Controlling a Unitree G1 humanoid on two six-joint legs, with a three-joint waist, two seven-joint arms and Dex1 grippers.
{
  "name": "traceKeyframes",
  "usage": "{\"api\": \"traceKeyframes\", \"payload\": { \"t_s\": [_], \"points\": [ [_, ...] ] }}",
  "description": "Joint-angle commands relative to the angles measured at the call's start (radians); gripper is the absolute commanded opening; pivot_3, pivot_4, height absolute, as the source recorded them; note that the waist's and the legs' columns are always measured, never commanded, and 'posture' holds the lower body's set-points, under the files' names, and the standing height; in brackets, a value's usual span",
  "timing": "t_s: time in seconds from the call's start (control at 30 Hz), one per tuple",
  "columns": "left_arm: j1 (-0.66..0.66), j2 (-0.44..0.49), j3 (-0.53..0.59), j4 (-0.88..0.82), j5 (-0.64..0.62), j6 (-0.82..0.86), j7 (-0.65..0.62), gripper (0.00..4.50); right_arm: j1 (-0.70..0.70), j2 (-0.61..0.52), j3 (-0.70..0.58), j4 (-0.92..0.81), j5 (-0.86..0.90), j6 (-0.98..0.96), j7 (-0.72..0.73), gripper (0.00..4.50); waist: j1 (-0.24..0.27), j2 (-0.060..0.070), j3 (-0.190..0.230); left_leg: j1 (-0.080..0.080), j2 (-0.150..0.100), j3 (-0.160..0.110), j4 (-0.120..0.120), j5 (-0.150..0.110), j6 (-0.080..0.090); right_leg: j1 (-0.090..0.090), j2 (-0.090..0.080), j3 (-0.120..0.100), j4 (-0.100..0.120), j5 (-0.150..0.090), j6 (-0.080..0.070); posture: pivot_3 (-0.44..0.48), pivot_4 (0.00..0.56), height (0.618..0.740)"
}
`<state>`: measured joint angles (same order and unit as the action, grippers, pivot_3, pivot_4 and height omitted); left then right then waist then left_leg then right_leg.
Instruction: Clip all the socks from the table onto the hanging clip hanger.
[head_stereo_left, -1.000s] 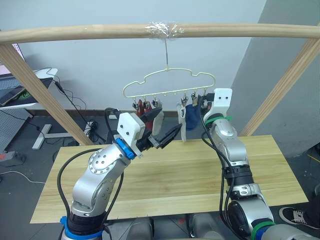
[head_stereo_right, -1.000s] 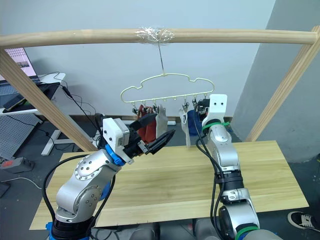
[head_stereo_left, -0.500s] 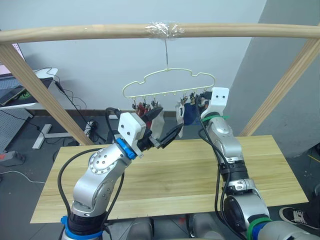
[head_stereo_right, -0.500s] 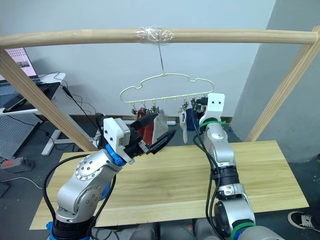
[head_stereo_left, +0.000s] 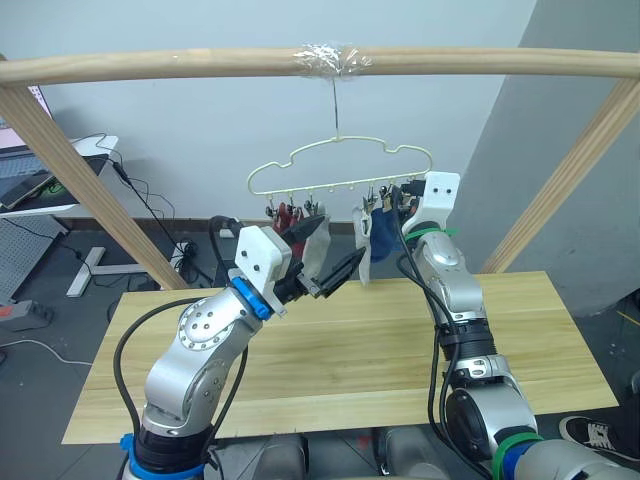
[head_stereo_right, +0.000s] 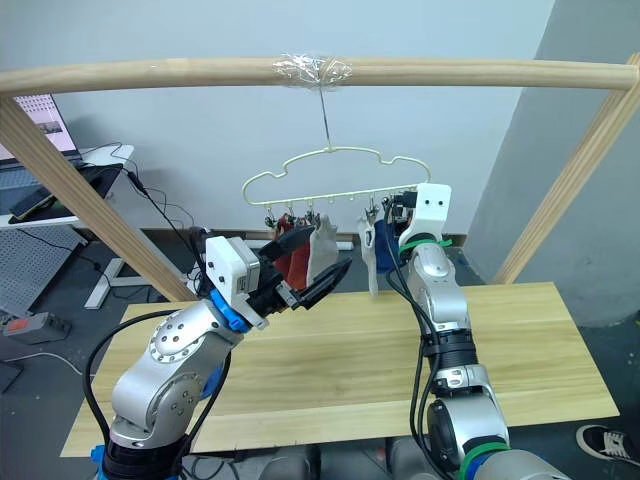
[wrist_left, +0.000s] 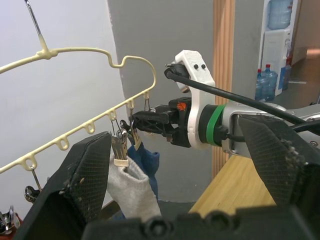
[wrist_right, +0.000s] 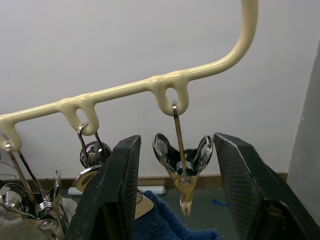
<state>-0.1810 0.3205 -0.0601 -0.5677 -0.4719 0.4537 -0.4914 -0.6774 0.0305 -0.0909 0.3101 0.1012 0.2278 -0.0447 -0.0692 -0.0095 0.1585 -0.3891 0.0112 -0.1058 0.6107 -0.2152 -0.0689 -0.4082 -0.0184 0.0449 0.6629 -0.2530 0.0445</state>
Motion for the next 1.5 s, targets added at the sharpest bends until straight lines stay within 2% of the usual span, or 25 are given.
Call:
{"api": "traceKeyframes", "payload": {
  "t_s": [0.03, 0.1, 0.17, 0.3, 0.4, 0.53, 0.63, 0.77, 0.87, 0.97, 1.1, 1.23, 1.5],
  "points": [
    [-0.007, -0.001, -0.005, -0.039, -0.009, -0.007, 0.002, 4.5, -0.031, 0.003, 0.0, -0.014, 0.005, -0.024, 0.002, 2.39, 0.003, 0.0, 0.0, 0.0, 0.0, 0.0, 0.0, 0.0, 0.0, 0.0, 0.0, 0.0, 0.0, 0.0, 0.0, 0.03, 0.113, 0.74],
    [-0.009, 0.0, -0.006, -0.04, -0.005, -0.015, 0.001, 4.5, -0.033, 0.003, -0.001, -0.012, 0.005, -0.026, 0.003, 2.39, 0.006, 0.0, 0.0, 0.0, 0.0, 0.0, 0.0, 0.0, 0.0, 0.0, 0.0, 0.0, 0.0, 0.0, 0.0, 0.031, 0.113, 0.74],
    [-0.01, 0.001, -0.007, -0.043, -0.005, -0.015, 0.0, 4.5, -0.034, 0.002, -0.002, -0.011, 0.004, -0.027, 0.004, 2.01, 0.01, 0.0, 0.0, 0.0, 0.0, 0.0, 0.0, 0.0, 0.0, 0.0, 0.0, 0.0, 0.0, 0.0, 0.0, 0.031, 0.113, 0.74],
    [-0.012, 0.004, -0.009, -0.04, -0.003, -0.018, -0.004, 4.5, -0.039, -0.002, -0.006, -0.004, 0.005, -0.033, 0.007, 0.77, 0.013, 0.0, 0.0, 0.0, 0.0, 0.0, 0.0, 0.0, 0.0, 0.0, 0.0, 0.0, 0.0, 0.0, 0.0, 0.032, 0.114, 0.74],
    [-0.004, 0.003, -0.01, -0.038, -0.001, -0.021, -0.004, 4.5, -0.043, -0.005, -0.008, 0.0, 0.006, -0.035, 0.009, 0.06, 0.013, 0.0, 0.0, 0.0, 0.0, 0.0, 0.0, 0.0, 0.0, 0.0, 0.0, 0.0, 0.0, 0.0, 0.0, 0.03, 0.115, 0.74],
    [0.006, -0.001, -0.01, -0.033, 0.0, -0.018, 0.003, 4.5, -0.045, -0.016, -0.014, -0.011, 0.017, -0.016, 0.023, 0.03, 0.013, 0.0, 0.0, 0.0, 0.0, 0.0, 0.0, 0.0, 0.0, 0.0, 0.0, 0.0, 0.0, 0.0, 0.0, 0.029, 0.12, 0.74],
    [0.038, -0.013, 0.031, 0.007, -0.003, 0.01, 0.051, 4.5, -0.044, -0.05, -0.005, -0.045, 0.052, 0.101, 0.095, 0.03, 0.013, 0.0, 0.0, 0.0, 0.0, 0.0, 0.0, 0.0, 0.0, 0.0, 0.0, 0.0, 0.0, 0.0, 0.0, 0.021, 0.125, 0.74],
    [0.115, 0.008, 0.1, 0.144, 0.05, 0.039, 0.122, 4.5, -0.037, -0.131, 0.012, -0.127, 0.102, 0.286, 0.209, 0.03, 0.013, 0.0, 0.0, 0.003, 0.0, 0.0, 0.0, 0.0, 0.0, 0.002, 0.0, 0.0, 0.0, 0.0, 0.0, 0.011, 0.128, 0.74],
    [0.15, 0.055, 0.156, 0.329, 0.134, -0.025, 0.142, 4.5, -0.042, -0.201, 0.023, -0.179, 0.131, 0.414, 0.28, 0.03, 0.013, 0.0, 0.0, 0.004, 0.0, 0.0, 0.0, 0.0, 0.0, 0.003, 0.0, 0.0, 0.0, -0.001, -0.001, -0.006, 0.132, 0.74],
    [0.13, 0.094, 0.204, 0.523, 0.188, -0.085, 0.159, 4.5, -0.045, -0.246, 0.034, -0.22, 0.148, 0.483, 0.323, 0.03, 0.013, -0.001, 0.0, 0.004, 0.0, 0.0, 0.0, 0.0, 0.0, 0.003, 0.0, -0.001, 0.0, -0.001, -0.001, -0.013, 0.138, 0.74],
    [0.046, 0.143, 0.245, 0.85, 0.238, -0.165, 0.153, 4.5, -0.027, -0.272, 0.042, -0.282, 0.164, 0.558, 0.344, 0.03, 0.013, -0.002, 0.001, 0.004, 0.0, 0.0, 0.0, 0.0, 0.0, 0.003, 0.0, -0.001, 0.0, -0.001, -0.001, -0.019, 0.144, 0.74],
    [-0.057, 0.175, 0.218, 1.108, 0.294, -0.242, 0.117, 4.5, -0.005, -0.262, 0.042, -0.327, 0.17, 0.606, 0.329, 0.03, 0.014, -0.003, 0.002, 0.003, 0.0, 0.0, -0.001, 0.0, 0.0, 0.002, 0.0, -0.001, -0.001, -0.001, -0.001, -0.035, 0.156, 0.74],
    [-0.184, 0.184, 0.216, 1.424, 0.344, -0.279, 0.099, 4.5, 0.016, -0.256, 0.034, -0.396, 0.17, 0.67, 0.31, 0.03, 0.009, -0.004, 0.003, 0.002, 0.0, 0.0, -0.001, 0.0, 0.0, 0.002, 0.0, -0.002, -0.001, -0.001, -0.001, -0.062, 0.163, 0.74]
  ]
}}
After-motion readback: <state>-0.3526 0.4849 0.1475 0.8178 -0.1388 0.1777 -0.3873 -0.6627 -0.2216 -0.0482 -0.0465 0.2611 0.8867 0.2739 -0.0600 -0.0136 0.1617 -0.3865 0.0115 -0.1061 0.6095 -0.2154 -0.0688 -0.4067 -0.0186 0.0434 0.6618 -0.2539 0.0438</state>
